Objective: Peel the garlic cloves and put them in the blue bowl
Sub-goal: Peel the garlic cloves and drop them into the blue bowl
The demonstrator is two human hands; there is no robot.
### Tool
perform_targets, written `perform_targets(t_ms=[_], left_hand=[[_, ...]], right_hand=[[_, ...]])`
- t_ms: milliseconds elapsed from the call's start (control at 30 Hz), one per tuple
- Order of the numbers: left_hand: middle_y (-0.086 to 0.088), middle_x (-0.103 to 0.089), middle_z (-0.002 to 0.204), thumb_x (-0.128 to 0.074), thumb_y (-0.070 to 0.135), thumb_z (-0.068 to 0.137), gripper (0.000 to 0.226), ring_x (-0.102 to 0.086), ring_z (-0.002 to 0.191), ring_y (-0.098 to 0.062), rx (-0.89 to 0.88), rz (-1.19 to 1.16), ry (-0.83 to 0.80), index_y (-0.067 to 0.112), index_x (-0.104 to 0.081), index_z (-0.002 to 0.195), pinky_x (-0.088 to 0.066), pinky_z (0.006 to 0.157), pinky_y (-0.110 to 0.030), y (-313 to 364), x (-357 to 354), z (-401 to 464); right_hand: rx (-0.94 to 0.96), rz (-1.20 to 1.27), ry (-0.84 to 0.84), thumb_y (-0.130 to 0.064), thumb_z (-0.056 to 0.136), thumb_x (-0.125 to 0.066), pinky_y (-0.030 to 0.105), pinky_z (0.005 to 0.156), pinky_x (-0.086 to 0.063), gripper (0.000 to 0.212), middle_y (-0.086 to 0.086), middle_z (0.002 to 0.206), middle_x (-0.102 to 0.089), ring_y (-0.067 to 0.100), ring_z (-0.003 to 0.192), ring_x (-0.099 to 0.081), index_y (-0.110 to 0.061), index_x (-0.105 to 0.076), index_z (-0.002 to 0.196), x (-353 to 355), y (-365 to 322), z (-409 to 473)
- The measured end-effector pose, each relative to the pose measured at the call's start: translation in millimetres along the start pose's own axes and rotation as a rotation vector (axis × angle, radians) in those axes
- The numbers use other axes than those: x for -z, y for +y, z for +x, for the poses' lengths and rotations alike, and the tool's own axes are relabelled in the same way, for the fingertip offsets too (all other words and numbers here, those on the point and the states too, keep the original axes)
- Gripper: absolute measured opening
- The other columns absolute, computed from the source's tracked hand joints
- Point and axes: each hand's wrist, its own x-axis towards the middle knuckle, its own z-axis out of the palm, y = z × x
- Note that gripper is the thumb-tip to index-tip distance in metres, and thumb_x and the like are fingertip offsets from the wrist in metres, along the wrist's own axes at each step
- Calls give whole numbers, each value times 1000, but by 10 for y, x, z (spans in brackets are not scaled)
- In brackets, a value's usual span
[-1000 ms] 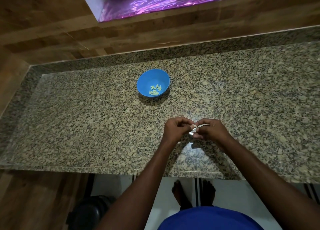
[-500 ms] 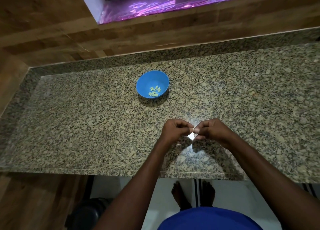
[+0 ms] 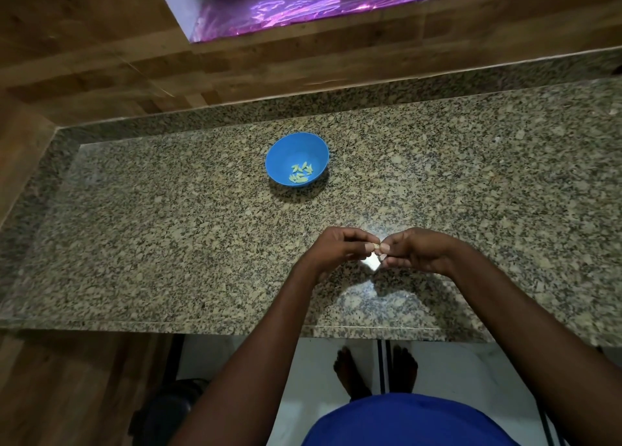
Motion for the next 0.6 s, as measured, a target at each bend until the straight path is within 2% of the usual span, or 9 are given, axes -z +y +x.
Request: perform_targets(t_ms=[267, 400, 500, 600], left_hand=[[-20, -72, 104, -69, -1, 89, 20, -64, 98, -29, -10, -27, -9, 8, -77, 106, -50, 96, -42, -37, -11, 49], [-18, -73, 87, -79, 4, 83, 14, -68, 80, -24, -137, 98, 156, 9, -77, 96, -57, 85, -48, -81, -60, 77], [-18, -75, 86, -80, 5, 83, 12, -69, 77, -21, -156, 106, 217, 6, -77, 95, -58, 77, -40, -92, -98, 76], [-23, -75, 94, -77, 3, 84, 14, -69, 81, -23, -147, 67, 189, 3, -77, 97, -59, 77, -36, -82, -116, 66]], right_hand=[[-26, 80, 27, 10, 96, -52, 19, 60, -59, 14, 15, 81, -70, 20, 70, -72, 6, -64, 88, -16, 9, 0], [84, -68, 102, 10, 90, -62, 22, 60, -59, 14, 20, 82, -70, 24, 71, -74, 5, -67, 78, -34, 1, 7], [162, -181, 144, 10, 89, -65, 22, 55, -58, 7, 20, 77, -72, 24, 65, -74, 10, -68, 83, -59, -30, -26], [197, -296, 160, 8, 88, -68, 26, 61, -61, 5, 20, 74, -72, 24, 63, -72, 12, -70, 85, -77, -63, -39]])
